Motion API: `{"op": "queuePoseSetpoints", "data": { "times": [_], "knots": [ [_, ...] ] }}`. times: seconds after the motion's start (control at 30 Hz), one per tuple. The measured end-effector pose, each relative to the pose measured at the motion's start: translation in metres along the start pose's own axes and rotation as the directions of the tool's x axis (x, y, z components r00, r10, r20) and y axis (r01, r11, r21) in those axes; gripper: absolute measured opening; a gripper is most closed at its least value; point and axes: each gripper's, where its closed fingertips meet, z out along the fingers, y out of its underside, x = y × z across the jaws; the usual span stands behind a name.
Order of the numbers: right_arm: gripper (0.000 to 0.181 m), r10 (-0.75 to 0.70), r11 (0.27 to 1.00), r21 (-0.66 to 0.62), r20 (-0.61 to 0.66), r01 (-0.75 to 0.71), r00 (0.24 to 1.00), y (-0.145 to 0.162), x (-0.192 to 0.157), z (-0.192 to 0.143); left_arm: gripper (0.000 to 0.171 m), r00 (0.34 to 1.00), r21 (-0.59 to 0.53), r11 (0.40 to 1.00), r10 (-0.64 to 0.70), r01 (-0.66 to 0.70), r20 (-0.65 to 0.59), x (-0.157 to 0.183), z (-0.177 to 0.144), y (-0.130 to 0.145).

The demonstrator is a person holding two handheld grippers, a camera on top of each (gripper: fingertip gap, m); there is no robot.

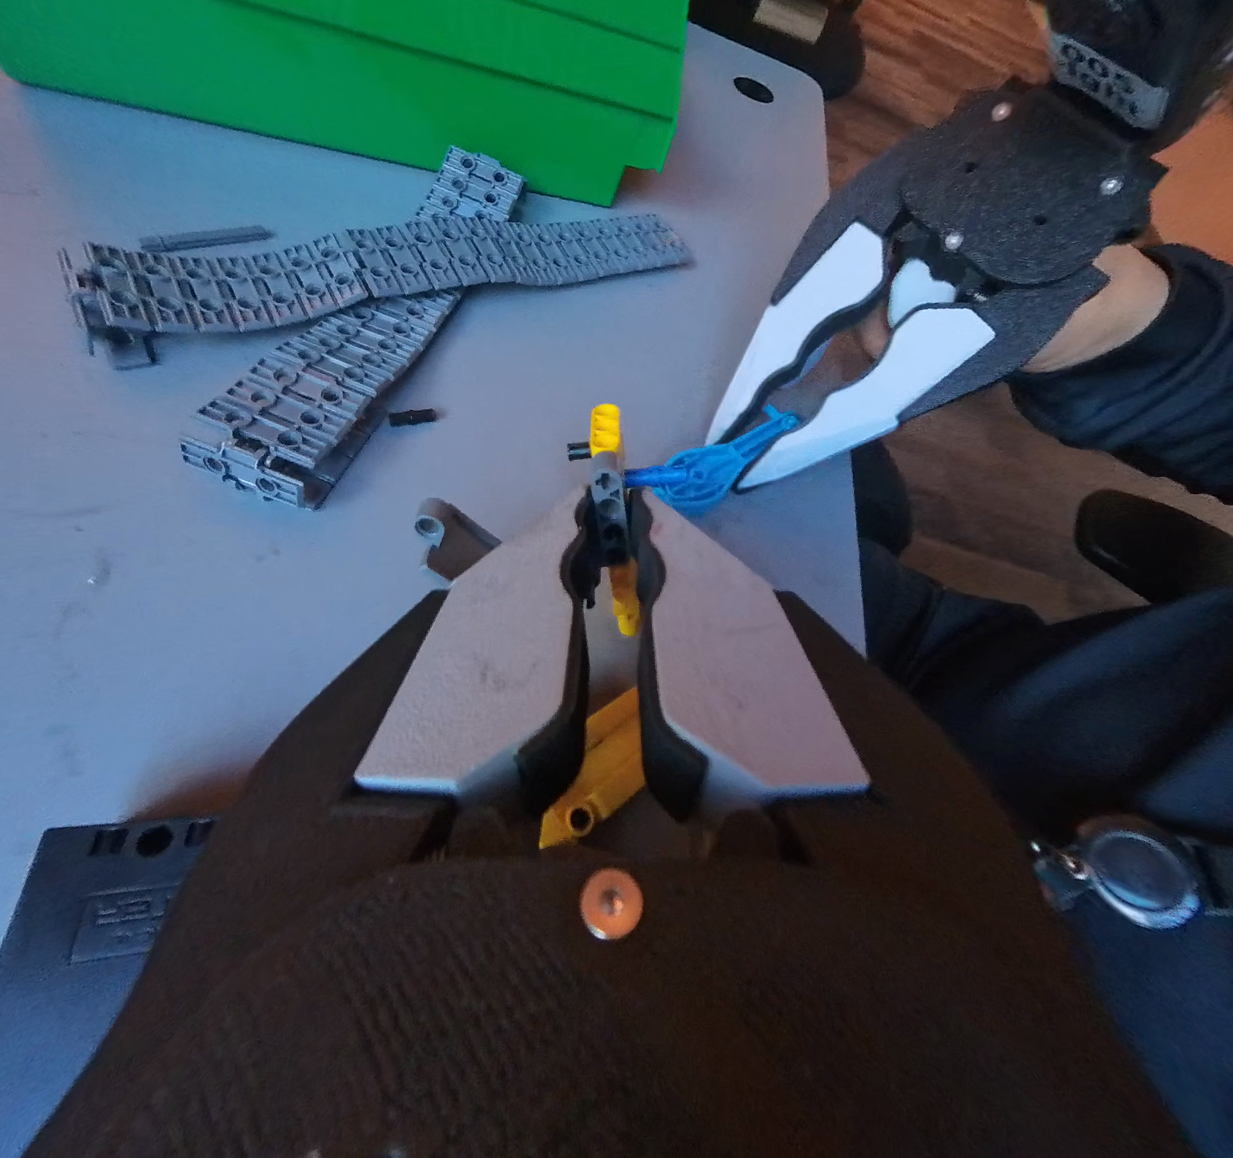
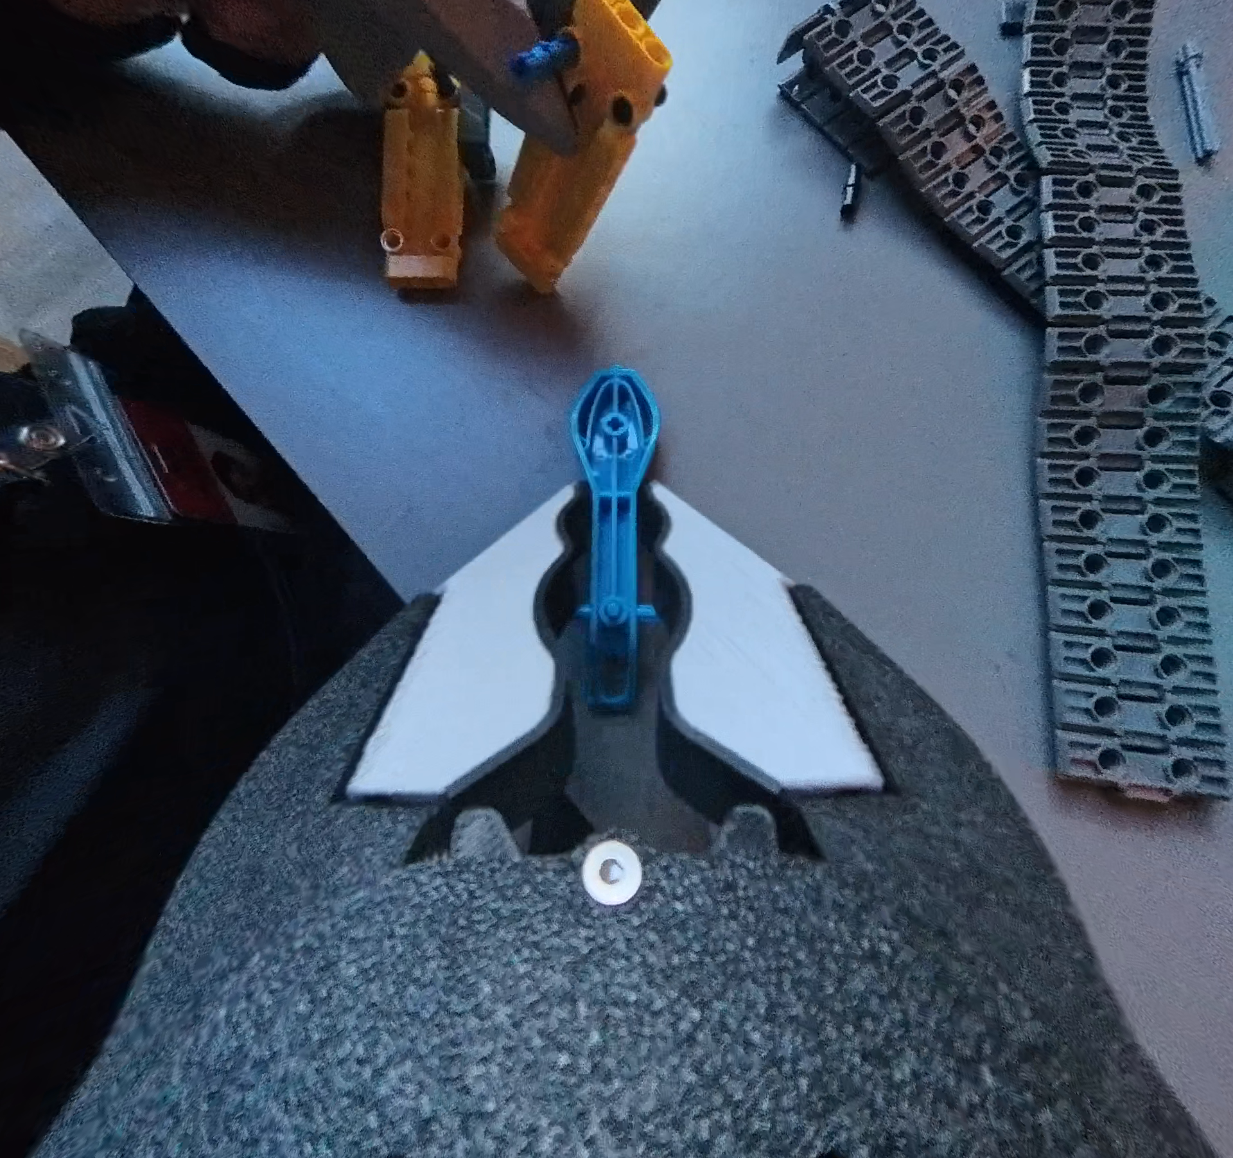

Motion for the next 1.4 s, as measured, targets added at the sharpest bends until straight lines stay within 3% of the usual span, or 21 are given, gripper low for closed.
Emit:
{"op": "queuePoseSetpoints", "data": {
  "times": [0.07,0.2,0.27,0.53,0.77,1.4],
  "knots": [
    [0.011,0.023,0.999,0.029,0.013,-0.024,1.0,-0.004,-0.002,0.002,0.007,0.999,-0.002,1.0,0.026,-0.026,0.032,-0.004,0.0,-0.001],
    [0.01,0.129,0.962,0.237,0.038,-0.134,0.991,-0.035,-0.004,-0.013,0.006,0.977,-0.005,0.989,0.146,-0.147,0.157,-0.013,-0.002,-0.006],
    [0.009,0.172,0.946,0.277,0.014,-0.169,0.985,-0.037,0.003,-0.013,0.006,0.959,-0.012,0.976,0.214,-0.216,0.184,-0.01,0.002,-0.007],
    [0.009,0.291,0.874,0.392,0.051,-0.287,0.955,-0.039,0.003,-0.013,0.006,0.958,-0.027,0.973,0.23,-0.229,0.174,-0.004,0.013,-0.011],
    [0.008,0.351,0.822,0.444,0.1,-0.357,0.931,-0.042,0.007,-0.016,0.006,0.959,-0.023,0.975,0.223,-0.222,0.174,-0.002,0.017,-0.013],
    [0.008,0.413,0.787,0.44,0.147,-0.433,0.899,-0.038,0.008,-0.012,0.006,0.927,-0.049,0.954,0.3,-0.297,0.226,0.0,0.02,-0.013]
  ]
}}
